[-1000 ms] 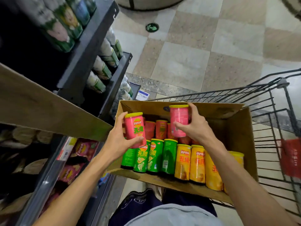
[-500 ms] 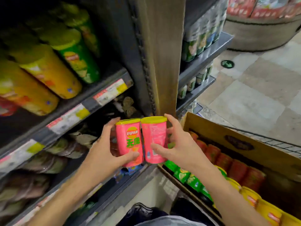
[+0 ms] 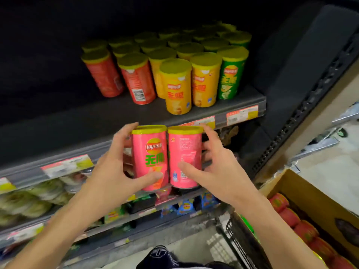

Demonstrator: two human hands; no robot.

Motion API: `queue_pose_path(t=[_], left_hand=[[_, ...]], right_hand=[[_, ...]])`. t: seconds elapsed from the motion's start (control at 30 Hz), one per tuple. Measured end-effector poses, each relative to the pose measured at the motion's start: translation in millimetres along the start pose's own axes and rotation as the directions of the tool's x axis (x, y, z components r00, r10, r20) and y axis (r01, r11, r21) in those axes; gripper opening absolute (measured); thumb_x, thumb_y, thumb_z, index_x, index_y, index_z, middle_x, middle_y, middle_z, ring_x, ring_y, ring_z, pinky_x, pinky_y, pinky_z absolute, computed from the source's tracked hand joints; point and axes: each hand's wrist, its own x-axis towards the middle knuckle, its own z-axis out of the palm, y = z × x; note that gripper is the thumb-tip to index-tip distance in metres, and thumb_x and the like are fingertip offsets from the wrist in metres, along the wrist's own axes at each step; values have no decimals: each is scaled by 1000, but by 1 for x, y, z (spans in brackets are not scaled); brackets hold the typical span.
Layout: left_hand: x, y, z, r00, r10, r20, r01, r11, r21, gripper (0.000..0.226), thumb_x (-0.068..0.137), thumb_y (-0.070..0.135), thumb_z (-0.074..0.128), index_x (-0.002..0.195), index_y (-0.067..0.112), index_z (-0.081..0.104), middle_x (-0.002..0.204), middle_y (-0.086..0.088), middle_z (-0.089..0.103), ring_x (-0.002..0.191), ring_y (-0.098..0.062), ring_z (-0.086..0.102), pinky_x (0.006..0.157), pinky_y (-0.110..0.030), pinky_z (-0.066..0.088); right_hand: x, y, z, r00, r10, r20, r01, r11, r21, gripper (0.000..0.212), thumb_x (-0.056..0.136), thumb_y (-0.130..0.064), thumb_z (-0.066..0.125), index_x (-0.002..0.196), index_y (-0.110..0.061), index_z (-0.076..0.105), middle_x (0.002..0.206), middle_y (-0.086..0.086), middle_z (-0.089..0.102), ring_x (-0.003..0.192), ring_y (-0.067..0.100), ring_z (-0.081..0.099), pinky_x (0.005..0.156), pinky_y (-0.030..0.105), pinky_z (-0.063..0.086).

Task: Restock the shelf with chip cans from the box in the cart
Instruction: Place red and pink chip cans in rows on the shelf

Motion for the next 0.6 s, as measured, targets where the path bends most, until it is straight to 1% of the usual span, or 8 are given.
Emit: queue_pose_path(t=[0.1, 0.17, 0.23, 0.27, 0.33, 0.4, 0.5, 0.6], left_hand=[[-6, -12, -28, 999, 5, -52, -6, 1000, -20, 98, 52, 57, 80, 128, 71, 19, 106, 37, 52, 88, -4, 66, 66, -39, 59], [-10, -18, -45, 996, 27, -85, -28, 1000, -10, 98, 52, 56, 80, 129, 69, 20, 108, 33, 54, 87, -6, 66, 67, -30, 59], [-13, -24, -62, 992, 31, -120, -34, 999, -18, 98, 54, 50, 81, 129, 66, 21, 111, 22, 56, 83, -10, 68, 59, -19, 56], [-14, -27, -70, 990, 34, -137, -37, 999, -19, 98, 55, 48, 81, 130, 65, 21, 111, 19, 56, 82, -10, 69, 57, -18, 55], [-16, -34, -85, 984, 57, -169, -56, 998, 12, 98, 57, 49, 81, 132, 63, 20, 111, 19, 56, 86, -7, 68, 66, -19, 54], [-18, -40, -100, 978, 74, -197, -68, 997, 36, 98, 59, 51, 80, 135, 60, 18, 111, 19, 57, 90, -4, 67, 75, -21, 52], [-18, -48, -120, 968, 73, -240, -65, 997, 42, 99, 59, 49, 80, 136, 58, 17, 112, 19, 57, 91, -4, 67, 77, -27, 55], [-18, -53, -136, 956, 50, -290, -48, 999, 15, 98, 56, 52, 79, 130, 65, 17, 111, 22, 56, 89, -4, 67, 76, -27, 55]], right_hand=[[14, -20, 21, 999, -33, 2, 33, 999, -36, 100, 79, -49, 75, 154, -43, 9, 96, -23, 66, 86, 1, 67, 77, 35, 58], [23, -31, 34, 999, -50, 8, 50, 998, -43, 102, 76, -57, 73, 151, -50, 5, 109, -23, 63, 96, 3, 64, 84, 38, 57], [32, -44, 48, 998, -57, 14, 58, 997, -59, 102, 70, -68, 67, 146, -58, 1, 120, -15, 61, 107, 13, 60, 90, 44, 54], [36, -51, 54, 998, -60, 19, 61, 996, -66, 102, 67, -72, 64, 144, -62, -1, 120, -11, 60, 109, 16, 59, 90, 46, 54], [45, -65, 67, 997, -78, 27, 79, 994, -72, 99, 66, -74, 62, 142, -64, -2, 116, -9, 60, 107, 16, 59, 88, 47, 54], [53, -79, 77, 994, -105, 37, 107, 991, -84, 98, 69, -72, 63, 142, -63, -1, 122, -11, 58, 112, 17, 57, 90, 49, 53], [66, -100, 91, 991, -126, 45, 130, 985, -109, 99, 68, -71, 63, 142, -62, -2, 131, -13, 54, 120, 20, 54, 96, 52, 50], [77, -118, 102, 987, -154, 45, 159, 974, -160, 99, 73, -66, 67, 145, -58, 0, 129, -16, 53, 119, 18, 51, 97, 51, 49]])
